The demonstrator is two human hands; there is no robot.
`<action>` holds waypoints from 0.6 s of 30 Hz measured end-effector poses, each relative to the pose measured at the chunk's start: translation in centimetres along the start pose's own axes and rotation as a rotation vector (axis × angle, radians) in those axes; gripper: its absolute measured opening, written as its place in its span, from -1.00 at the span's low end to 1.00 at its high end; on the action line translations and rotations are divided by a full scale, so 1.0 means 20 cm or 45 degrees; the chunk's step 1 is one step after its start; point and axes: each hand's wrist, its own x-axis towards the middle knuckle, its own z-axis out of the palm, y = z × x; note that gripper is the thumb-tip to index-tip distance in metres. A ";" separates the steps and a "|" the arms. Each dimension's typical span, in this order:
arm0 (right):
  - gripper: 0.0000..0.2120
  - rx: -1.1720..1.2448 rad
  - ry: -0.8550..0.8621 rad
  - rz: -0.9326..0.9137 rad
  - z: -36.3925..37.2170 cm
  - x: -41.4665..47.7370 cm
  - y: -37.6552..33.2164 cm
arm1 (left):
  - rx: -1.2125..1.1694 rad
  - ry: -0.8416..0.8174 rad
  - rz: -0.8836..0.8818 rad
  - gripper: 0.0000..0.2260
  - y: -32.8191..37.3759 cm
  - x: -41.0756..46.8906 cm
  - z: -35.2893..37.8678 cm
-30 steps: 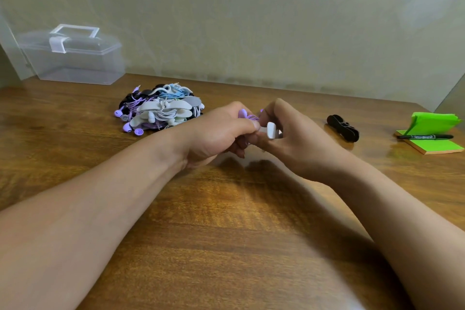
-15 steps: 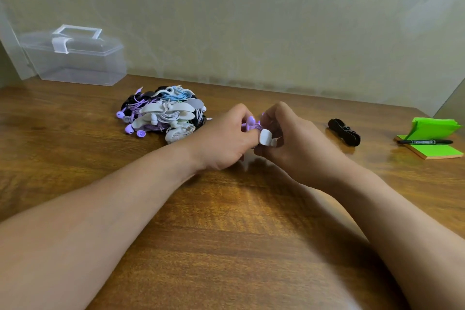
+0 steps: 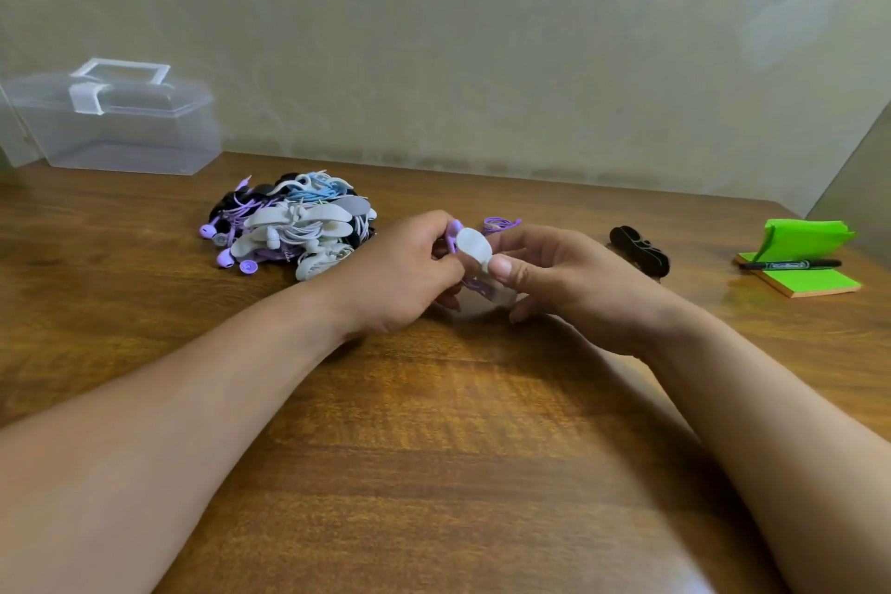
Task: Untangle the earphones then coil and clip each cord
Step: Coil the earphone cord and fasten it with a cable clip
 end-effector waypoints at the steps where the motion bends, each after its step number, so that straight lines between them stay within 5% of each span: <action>1: -0.70 0.000 -0.002 0.001 0.00 0.00 0.00 | -0.002 -0.029 -0.023 -0.89 0.00 0.00 0.00; 7: -0.54 -0.065 0.055 0.009 0.01 0.02 0.00 | 0.026 -0.009 0.011 -0.85 -0.02 0.01 -0.01; 13: -0.62 -0.112 0.120 0.001 0.00 0.01 -0.01 | 0.020 -0.038 0.105 -0.78 -0.01 0.01 -0.01; 18: -0.77 -0.287 0.213 -0.069 0.05 0.00 0.00 | -0.382 -0.152 -0.047 -0.77 -0.03 0.02 0.01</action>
